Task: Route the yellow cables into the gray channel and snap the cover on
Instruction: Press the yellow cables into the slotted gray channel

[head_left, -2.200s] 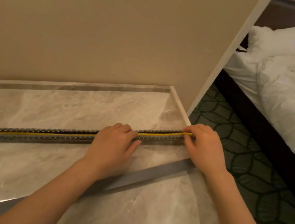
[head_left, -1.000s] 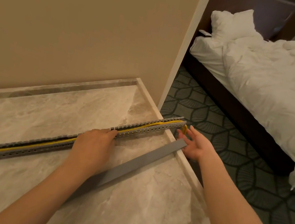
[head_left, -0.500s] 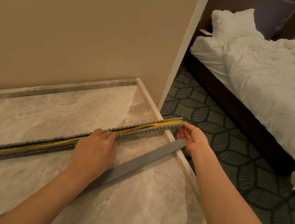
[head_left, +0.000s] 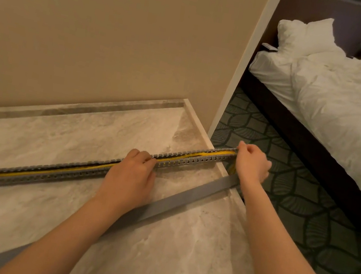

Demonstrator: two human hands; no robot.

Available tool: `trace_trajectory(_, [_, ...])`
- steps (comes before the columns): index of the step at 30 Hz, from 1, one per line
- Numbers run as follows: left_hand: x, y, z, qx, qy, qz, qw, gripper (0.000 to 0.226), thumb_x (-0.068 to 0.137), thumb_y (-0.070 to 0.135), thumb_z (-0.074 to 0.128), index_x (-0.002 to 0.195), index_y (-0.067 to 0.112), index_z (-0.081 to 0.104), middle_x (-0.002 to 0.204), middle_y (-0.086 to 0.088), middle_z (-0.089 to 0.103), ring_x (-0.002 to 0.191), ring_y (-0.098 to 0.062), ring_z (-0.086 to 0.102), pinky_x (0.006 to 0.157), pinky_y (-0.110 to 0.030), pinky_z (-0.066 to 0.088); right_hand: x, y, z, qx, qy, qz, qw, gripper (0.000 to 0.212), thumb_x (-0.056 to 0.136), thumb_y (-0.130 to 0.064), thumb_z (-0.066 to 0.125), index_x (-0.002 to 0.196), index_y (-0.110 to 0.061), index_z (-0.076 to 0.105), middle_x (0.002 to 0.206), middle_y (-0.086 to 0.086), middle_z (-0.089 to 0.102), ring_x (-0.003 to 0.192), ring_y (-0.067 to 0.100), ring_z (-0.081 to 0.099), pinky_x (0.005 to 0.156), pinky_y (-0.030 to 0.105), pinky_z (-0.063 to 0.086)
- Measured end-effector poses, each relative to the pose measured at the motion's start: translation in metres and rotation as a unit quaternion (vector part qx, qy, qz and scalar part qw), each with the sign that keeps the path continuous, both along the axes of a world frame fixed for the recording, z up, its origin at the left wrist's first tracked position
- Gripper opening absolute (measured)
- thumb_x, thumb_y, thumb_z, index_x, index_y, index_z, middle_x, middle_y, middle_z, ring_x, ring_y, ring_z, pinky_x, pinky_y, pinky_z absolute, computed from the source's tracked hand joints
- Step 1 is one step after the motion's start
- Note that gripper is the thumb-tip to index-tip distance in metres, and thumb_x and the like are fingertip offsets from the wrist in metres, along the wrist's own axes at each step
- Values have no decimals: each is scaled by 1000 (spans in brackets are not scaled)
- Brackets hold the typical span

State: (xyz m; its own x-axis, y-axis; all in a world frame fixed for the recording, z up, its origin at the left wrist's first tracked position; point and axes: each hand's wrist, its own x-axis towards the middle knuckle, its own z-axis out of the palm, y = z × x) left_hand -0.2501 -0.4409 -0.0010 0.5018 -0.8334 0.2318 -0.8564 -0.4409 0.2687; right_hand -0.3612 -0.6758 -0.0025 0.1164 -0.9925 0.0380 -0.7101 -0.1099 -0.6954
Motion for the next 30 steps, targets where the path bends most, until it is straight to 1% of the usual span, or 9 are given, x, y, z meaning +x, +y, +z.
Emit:
trace_trajectory(3, [0, 5, 2, -24, 24, 6, 999, 26, 88, 19, 51, 109, 12, 65, 108, -3, 62, 103, -23, 50, 80, -36, 48, 17, 21, 12, -134, 67, 73, 986, 31, 91, -42, 46, 98, -20, 67, 108, 9, 62, 107, 31, 45, 89, 42, 35])
trace_trajectory(6, [1, 11, 7, -58, 38, 26, 997, 26, 88, 22, 54, 111, 16, 65, 105, -1, 64, 100, -24, 53, 77, -36, 49, 34, 47, 13, -205, 136, 186, 951, 34, 92, -42, 42, 101, -20, 67, 109, 5, 63, 105, 28, 46, 86, 41, 34])
trace_trajectory(9, [4, 21, 12, -81, 55, 72, 993, 25, 92, 31, 50, 110, 22, 65, 102, 4, 66, 97, -20, 55, 74, -34, 47, 54, 75, 14, -212, 155, 299, 917, 38, 92, -45, 40, 101, -20, 67, 103, 5, 67, 101, 27, 53, 85, 40, 38])
trace_trajectory(11, [8, 33, 15, -91, 60, 118, 987, 26, 94, 34, 45, 103, 24, 67, 98, 5, 67, 95, -19, 56, 73, -33, 46, 69, 96, 15, -213, 148, 369, 892, 40, 93, -48, 40, 103, -20, 66, 100, 5, 69, 97, 26, 58, 84, 39, 41])
trace_trajectory(15, [20, 65, 23, -95, 60, 216, 970, 30, 96, 32, 40, 86, 19, 65, 86, 1, 68, 86, -22, 60, 67, -35, 46, 100, 142, 18, -223, 129, 468, 845, 42, 94, -50, 36, 106, -20, 63, 100, 4, 69, 95, 26, 59, 80, 39, 43])
trace_trajectory(19, [30, 130, 31, -111, 55, 304, 945, 29, 94, 29, 44, 75, 19, 63, 72, -2, 67, 70, -25, 60, 55, -33, 41, 132, 212, 23, -245, 110, 568, 778, 41, 94, -49, 37, 107, -20, 62, 102, 4, 69, 96, 26, 59, 78, 38, 41])
trace_trajectory(24, [42, 230, 30, -99, 48, 398, 911, 28, 92, 30, 47, 71, 21, 63, 71, -3, 68, 73, -28, 61, 59, -35, 44, 152, 312, 16, -261, 106, 646, 709, 37, 93, -47, 40, 105, -20, 62, 98, 5, 67, 94, 27, 58, 75, 36, 39])
trace_trajectory(26, [51, 270, 27, -105, 48, 418, 901, 29, 93, 29, 47, 70, 20, 63, 71, -2, 69, 74, -28, 62, 60, -35, 45, 158, 349, 12, -258, 106, 660, 697, 37, 93, -47, 40, 108, -21, 61, 102, 4, 67, 96, 26, 58, 79, 37, 40])
trace_trajectory(30, [75, 352, 20, -119, 51, 407, 904, 29, 94, 27, 44, 73, 21, 64, 76, 1, 70, 77, -24, 63, 64, -36, 48, 177, 429, 6, -247, 98, 653, 710, 37, 92, -48, 41, 111, -23, 61, 109, 1, 67, 103, 24, 58, 87, 36, 41])
